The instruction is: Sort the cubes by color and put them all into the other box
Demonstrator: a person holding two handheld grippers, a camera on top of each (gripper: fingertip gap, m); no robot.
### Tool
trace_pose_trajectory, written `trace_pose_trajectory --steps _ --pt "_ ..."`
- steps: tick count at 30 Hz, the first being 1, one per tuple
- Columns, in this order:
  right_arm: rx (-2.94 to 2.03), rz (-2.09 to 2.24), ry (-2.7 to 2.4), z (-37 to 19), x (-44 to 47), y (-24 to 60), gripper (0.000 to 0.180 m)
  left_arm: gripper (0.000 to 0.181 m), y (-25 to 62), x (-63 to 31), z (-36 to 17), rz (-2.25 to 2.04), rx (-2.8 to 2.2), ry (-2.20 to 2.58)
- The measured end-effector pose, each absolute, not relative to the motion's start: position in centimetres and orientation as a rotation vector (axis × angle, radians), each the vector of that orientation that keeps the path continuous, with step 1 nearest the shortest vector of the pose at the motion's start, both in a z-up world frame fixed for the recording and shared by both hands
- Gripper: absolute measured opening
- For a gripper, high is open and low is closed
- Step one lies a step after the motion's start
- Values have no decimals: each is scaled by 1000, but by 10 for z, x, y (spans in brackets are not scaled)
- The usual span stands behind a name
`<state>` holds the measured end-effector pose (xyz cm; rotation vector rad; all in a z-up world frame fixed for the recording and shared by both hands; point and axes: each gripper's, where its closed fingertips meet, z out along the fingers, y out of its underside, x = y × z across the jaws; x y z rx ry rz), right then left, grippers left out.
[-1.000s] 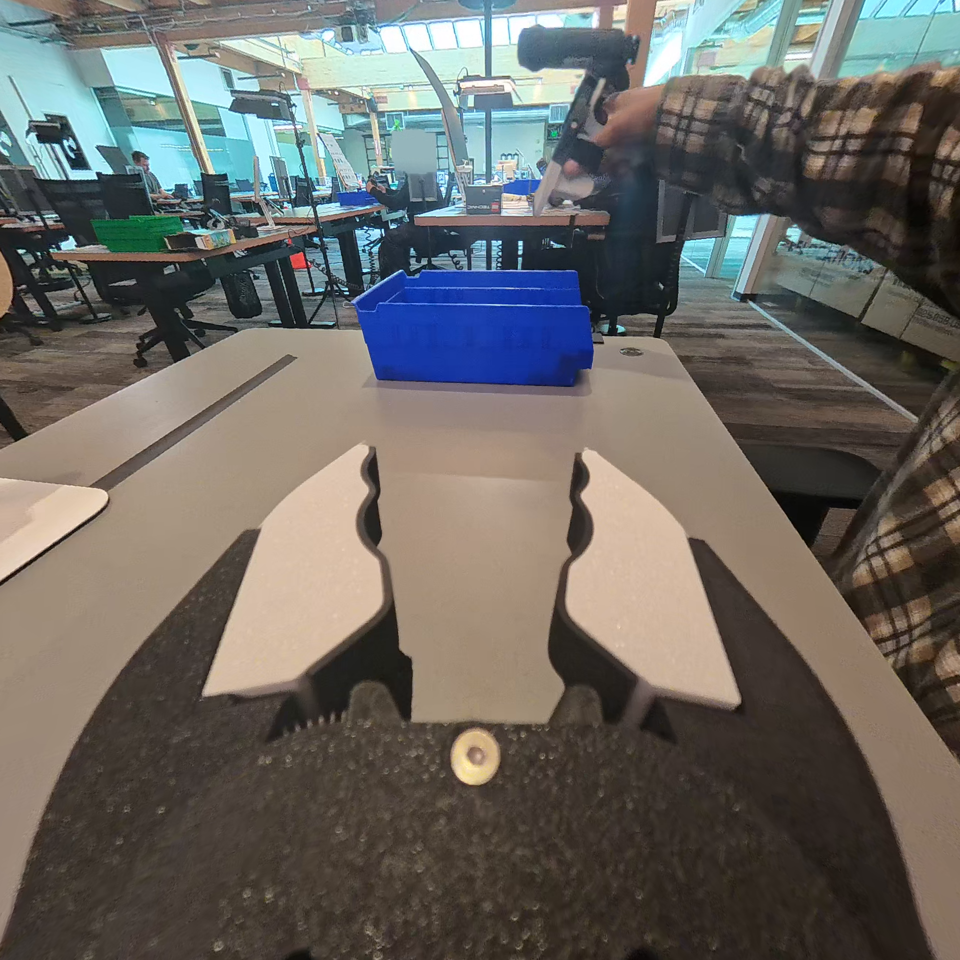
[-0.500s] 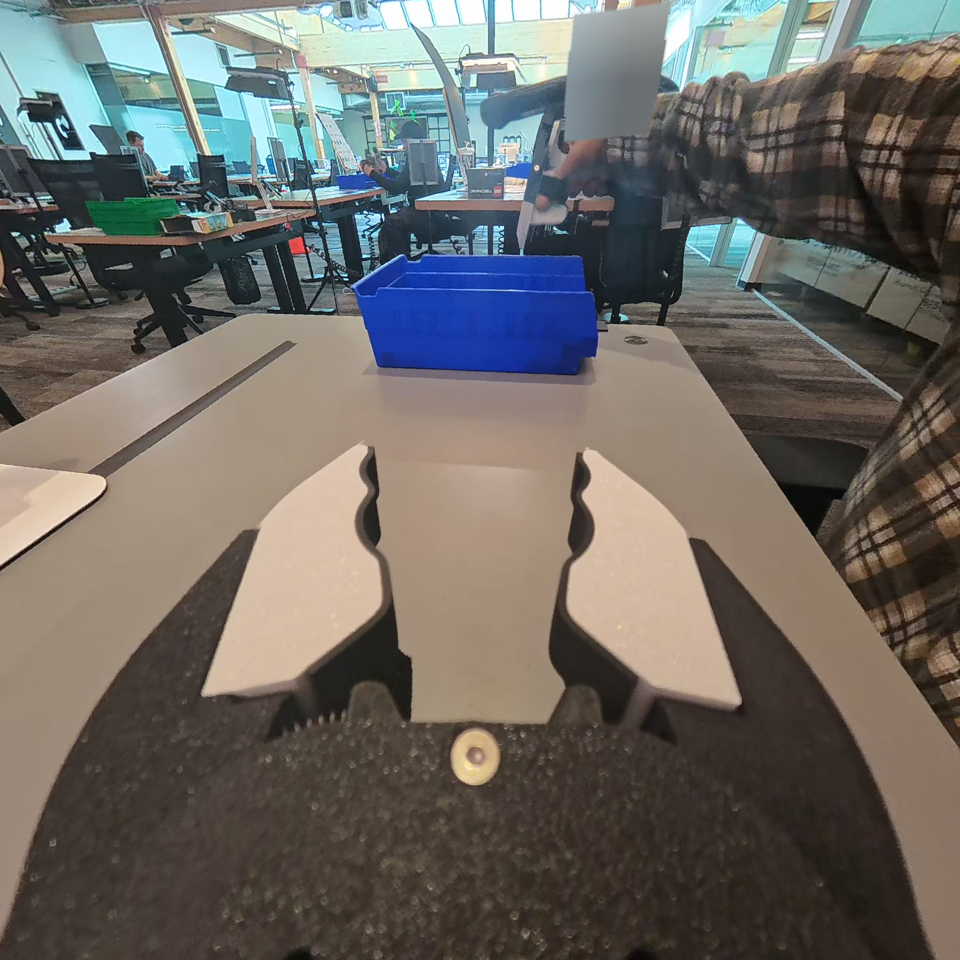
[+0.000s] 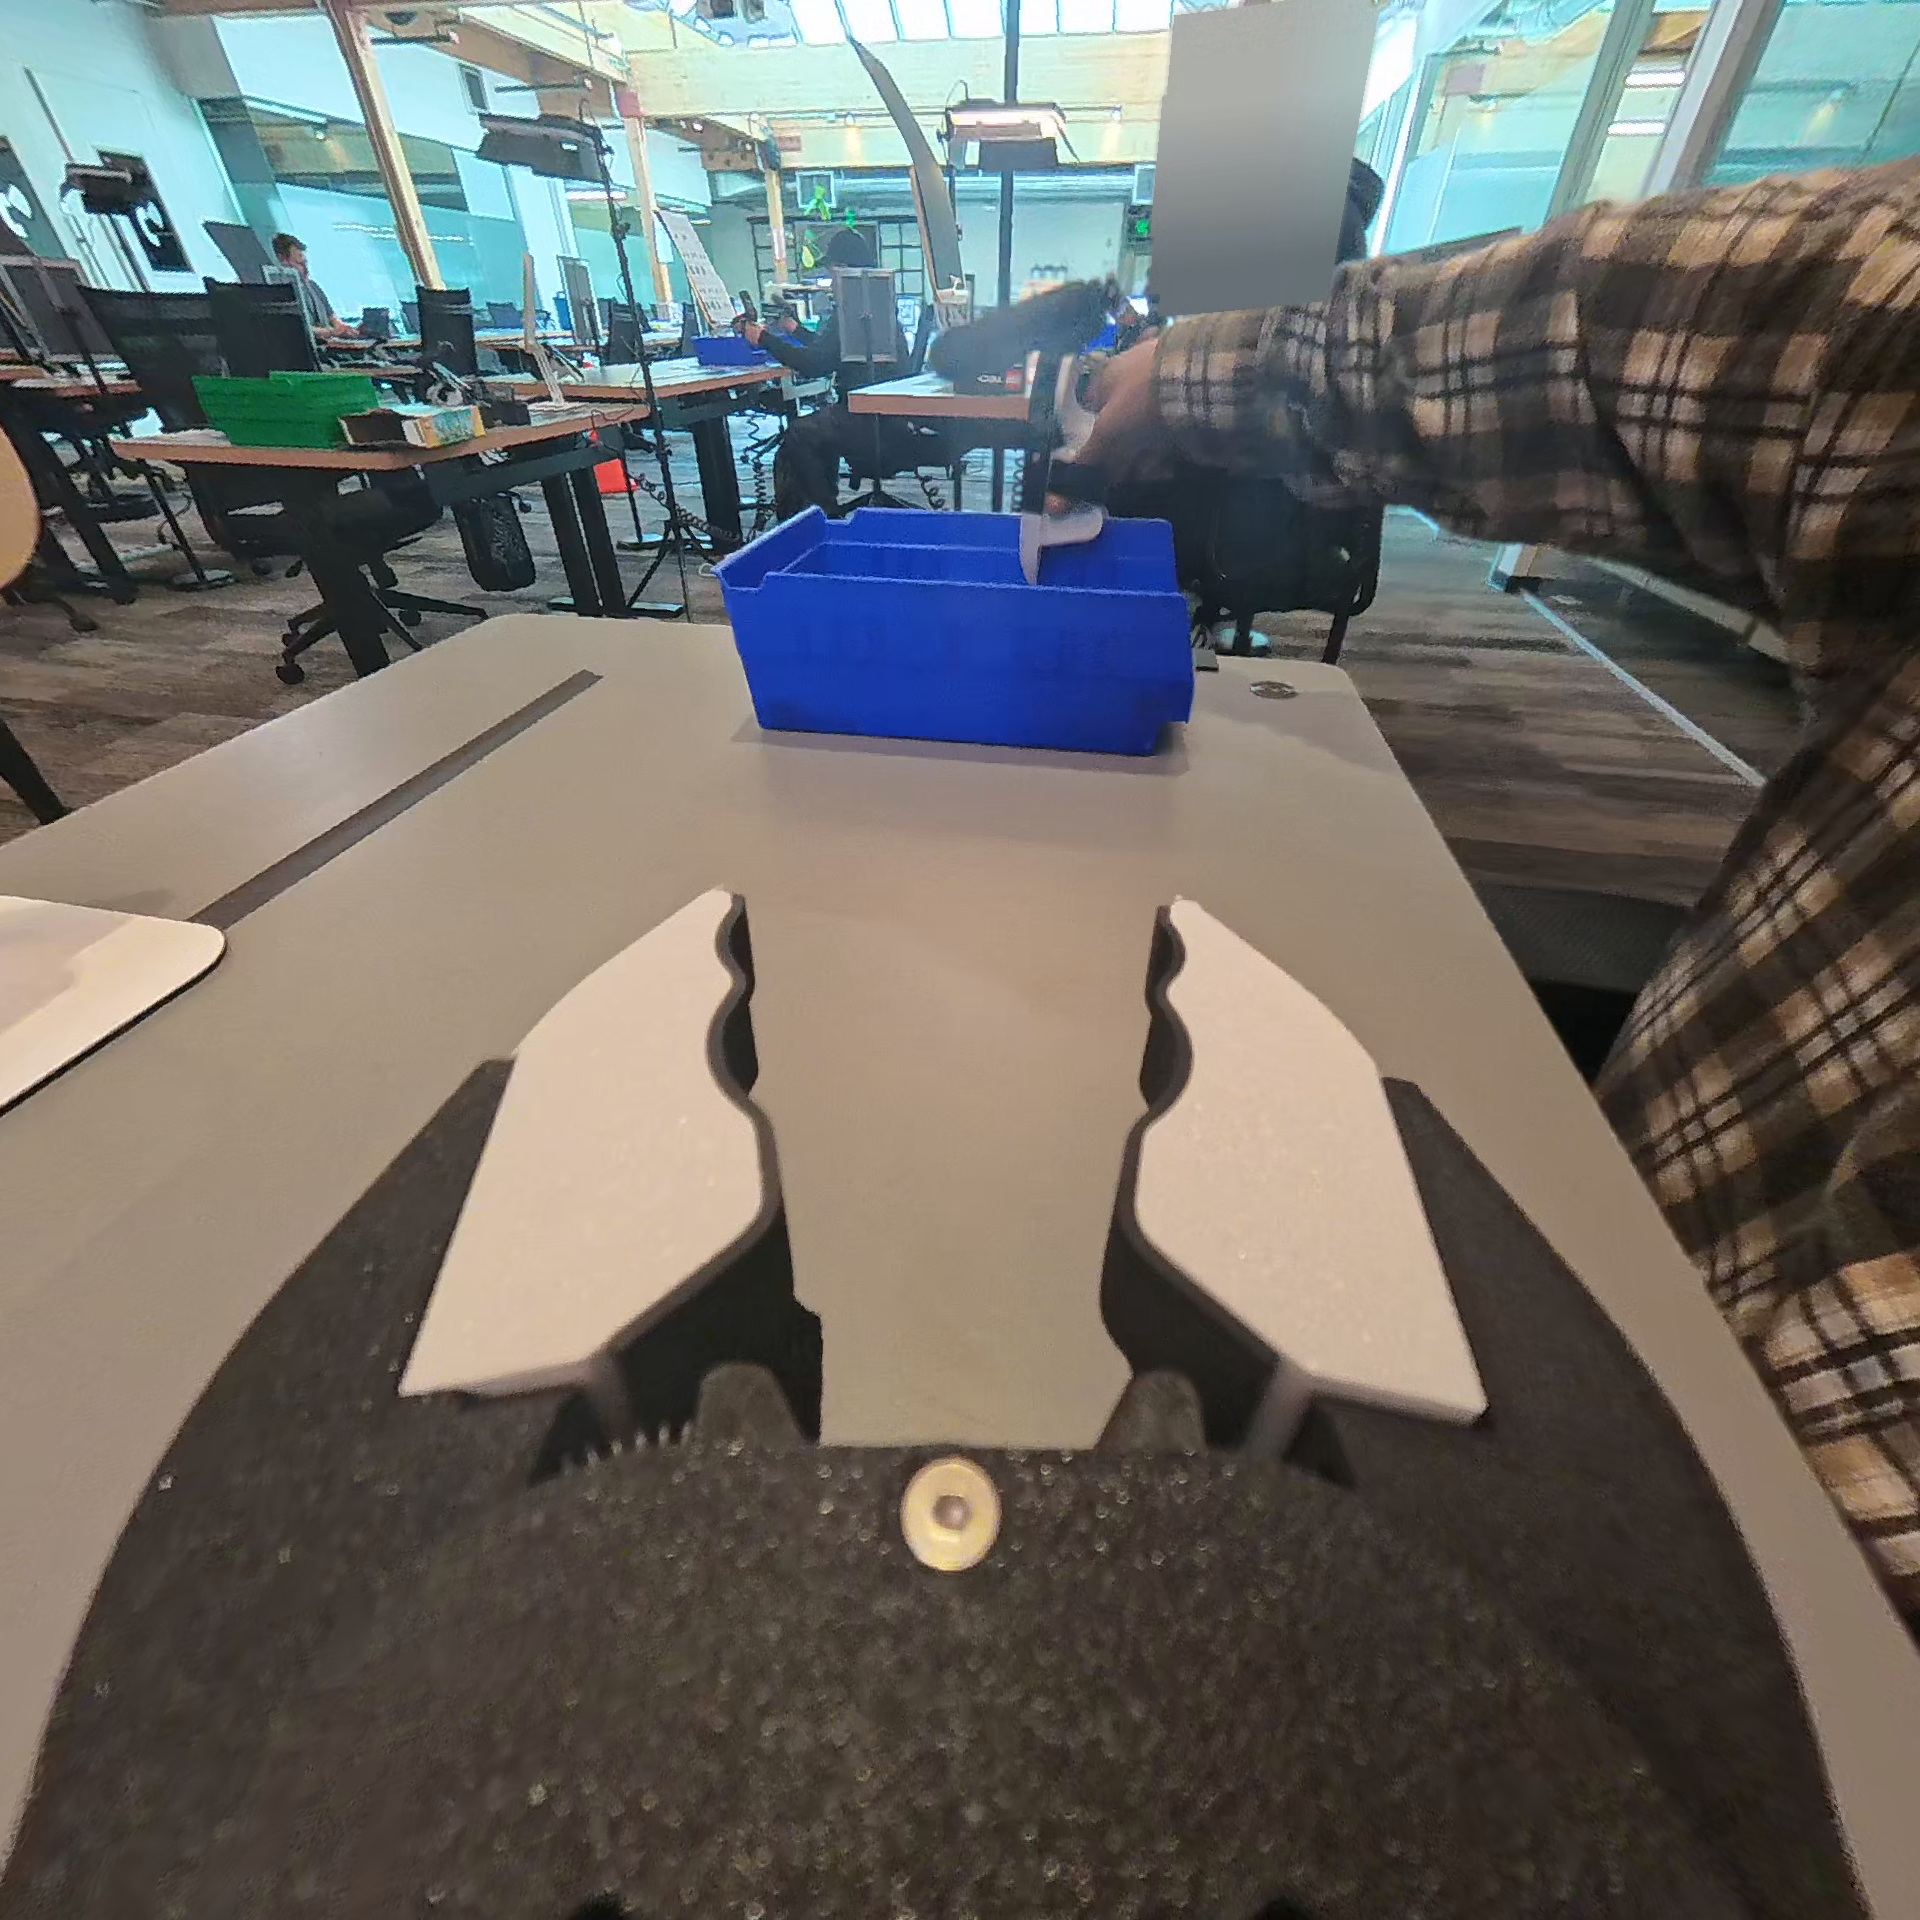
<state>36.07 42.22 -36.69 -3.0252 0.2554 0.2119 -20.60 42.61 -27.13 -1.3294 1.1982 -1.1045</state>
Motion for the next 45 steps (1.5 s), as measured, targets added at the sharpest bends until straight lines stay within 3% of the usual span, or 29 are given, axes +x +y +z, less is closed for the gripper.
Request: trace_pose_trajectory --steps 1,15,45 --pt "-3053 169 265 -370 363 421 5 72 423 -210 -268 -1099 -1337 1185" --pt "-3076 117 130 -371 314 425 4 64 375 -280 -229 -1034 -1435 936" --pt "-3028 279 -222 -369 3 474 6 58 357 -328 -214 -963 -1499 841"
